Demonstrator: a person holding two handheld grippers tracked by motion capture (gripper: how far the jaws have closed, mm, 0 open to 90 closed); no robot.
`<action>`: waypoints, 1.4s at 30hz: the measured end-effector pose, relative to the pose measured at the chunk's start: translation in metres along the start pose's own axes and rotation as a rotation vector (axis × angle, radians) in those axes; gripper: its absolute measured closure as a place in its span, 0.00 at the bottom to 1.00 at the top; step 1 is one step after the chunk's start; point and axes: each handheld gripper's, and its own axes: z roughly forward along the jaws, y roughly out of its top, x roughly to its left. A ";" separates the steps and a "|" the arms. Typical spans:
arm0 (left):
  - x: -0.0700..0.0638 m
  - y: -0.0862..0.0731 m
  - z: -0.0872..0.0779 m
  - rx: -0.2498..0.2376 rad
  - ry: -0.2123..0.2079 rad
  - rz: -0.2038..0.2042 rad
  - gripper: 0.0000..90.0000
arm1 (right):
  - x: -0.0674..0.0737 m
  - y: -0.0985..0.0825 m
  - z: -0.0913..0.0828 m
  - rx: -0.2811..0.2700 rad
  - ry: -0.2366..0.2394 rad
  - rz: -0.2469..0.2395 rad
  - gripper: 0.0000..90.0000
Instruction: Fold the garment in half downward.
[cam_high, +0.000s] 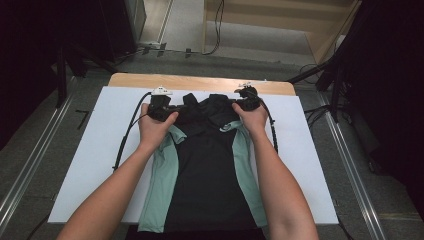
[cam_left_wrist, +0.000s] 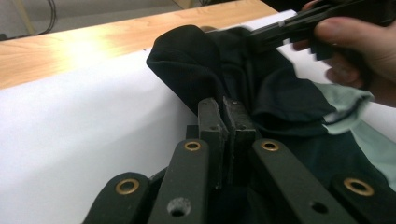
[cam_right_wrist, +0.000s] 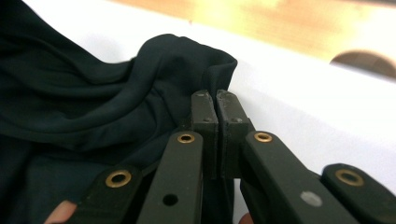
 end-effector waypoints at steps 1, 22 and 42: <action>0.002 0.001 -0.001 -0.003 0.002 -0.005 0.98 | 0.000 0.002 -0.004 -0.018 0.002 -0.002 0.96; 0.027 0.062 -0.010 -0.078 0.113 -0.045 0.98 | 0.002 0.023 -0.056 -0.209 -0.022 -0.013 0.96; -0.008 0.039 -0.033 -0.131 0.078 0.044 0.97 | 0.047 -0.007 -0.088 -0.344 0.042 -0.154 0.96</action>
